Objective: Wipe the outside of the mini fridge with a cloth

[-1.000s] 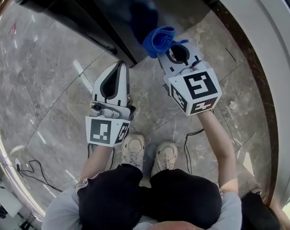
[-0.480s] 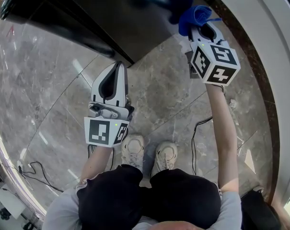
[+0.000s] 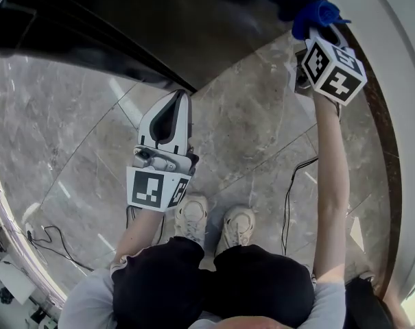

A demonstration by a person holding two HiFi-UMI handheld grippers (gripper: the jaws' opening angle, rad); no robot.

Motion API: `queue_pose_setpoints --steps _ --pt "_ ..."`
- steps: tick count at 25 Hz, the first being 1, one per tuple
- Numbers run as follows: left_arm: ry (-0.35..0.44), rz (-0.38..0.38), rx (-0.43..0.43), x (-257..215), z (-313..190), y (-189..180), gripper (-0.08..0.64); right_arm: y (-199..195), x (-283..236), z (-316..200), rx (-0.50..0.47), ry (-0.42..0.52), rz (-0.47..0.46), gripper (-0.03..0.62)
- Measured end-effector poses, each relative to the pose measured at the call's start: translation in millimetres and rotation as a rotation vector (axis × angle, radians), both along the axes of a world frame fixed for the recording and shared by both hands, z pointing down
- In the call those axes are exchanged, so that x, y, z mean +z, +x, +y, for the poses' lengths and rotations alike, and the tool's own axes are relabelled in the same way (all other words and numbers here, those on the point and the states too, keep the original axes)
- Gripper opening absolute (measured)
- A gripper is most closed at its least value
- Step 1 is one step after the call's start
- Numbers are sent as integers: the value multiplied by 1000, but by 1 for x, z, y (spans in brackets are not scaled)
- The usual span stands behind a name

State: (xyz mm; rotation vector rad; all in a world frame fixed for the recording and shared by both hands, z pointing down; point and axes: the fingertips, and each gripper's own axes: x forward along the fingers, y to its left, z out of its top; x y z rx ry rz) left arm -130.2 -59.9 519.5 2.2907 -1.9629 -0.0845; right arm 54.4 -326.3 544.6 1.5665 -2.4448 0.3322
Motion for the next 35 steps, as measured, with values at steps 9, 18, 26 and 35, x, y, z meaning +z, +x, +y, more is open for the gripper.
queue_pose_setpoints --steps 9,18,26,35 --pt "-20 4 -3 8 -5 -2 5 31 -4 -37 107 19 24 71" --pt "-9 -13 -15 6 -3 -5 5 45 -11 -47 153 34 17 71" --pt "29 -27 -31 -7 4 -12 5 32 -18 39 65 33 -126 71" --pt "57 -30 -30 -15 11 -11 5 -63 -6 153 -355 -45 -227 72"
